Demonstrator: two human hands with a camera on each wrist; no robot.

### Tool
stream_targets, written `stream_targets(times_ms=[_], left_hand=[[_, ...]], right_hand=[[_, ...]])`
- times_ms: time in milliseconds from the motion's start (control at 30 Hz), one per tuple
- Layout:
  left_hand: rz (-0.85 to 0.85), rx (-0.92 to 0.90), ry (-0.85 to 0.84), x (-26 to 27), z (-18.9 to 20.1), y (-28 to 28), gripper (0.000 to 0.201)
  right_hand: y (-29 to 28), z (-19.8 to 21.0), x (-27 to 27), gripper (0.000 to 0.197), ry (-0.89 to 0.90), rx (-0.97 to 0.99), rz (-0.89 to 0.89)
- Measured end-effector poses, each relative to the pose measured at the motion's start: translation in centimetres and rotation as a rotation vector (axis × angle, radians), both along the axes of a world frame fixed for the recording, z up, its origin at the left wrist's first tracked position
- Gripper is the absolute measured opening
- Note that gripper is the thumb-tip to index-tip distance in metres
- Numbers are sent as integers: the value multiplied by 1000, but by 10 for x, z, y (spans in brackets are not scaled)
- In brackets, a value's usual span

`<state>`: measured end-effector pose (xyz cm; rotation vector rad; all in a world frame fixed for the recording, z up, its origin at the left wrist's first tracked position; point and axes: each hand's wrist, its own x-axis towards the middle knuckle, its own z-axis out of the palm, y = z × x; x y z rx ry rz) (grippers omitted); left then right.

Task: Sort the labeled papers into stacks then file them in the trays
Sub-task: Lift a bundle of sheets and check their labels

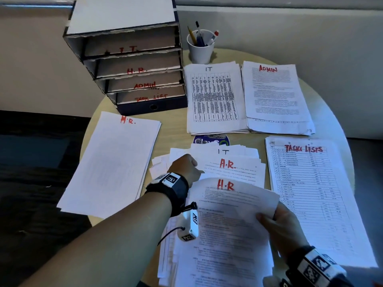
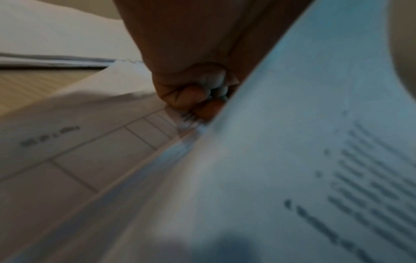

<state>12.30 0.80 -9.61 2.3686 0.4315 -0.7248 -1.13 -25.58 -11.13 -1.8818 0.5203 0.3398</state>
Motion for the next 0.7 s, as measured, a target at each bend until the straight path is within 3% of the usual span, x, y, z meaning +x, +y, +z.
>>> stream_targets(times_ms=[133,267,400,567,700], left_hand=[[-36,101,-85,-9,0,-9,68],[-76,130,-97,-14,0,-15,62],[74,0,-8,-9,2,-15,72],[46,-34,-33,-8,11,-17,39],[-6,-14,-174,-19,10,-14,13]], right_hand=[[0,-2,1,29,17,-73,18],[2,2,2,28,11,-125,16],[7,4,1,32,31,-148,52],[7,3,1,32,39,-175,79],[5,4,0,33,36,-143,77]])
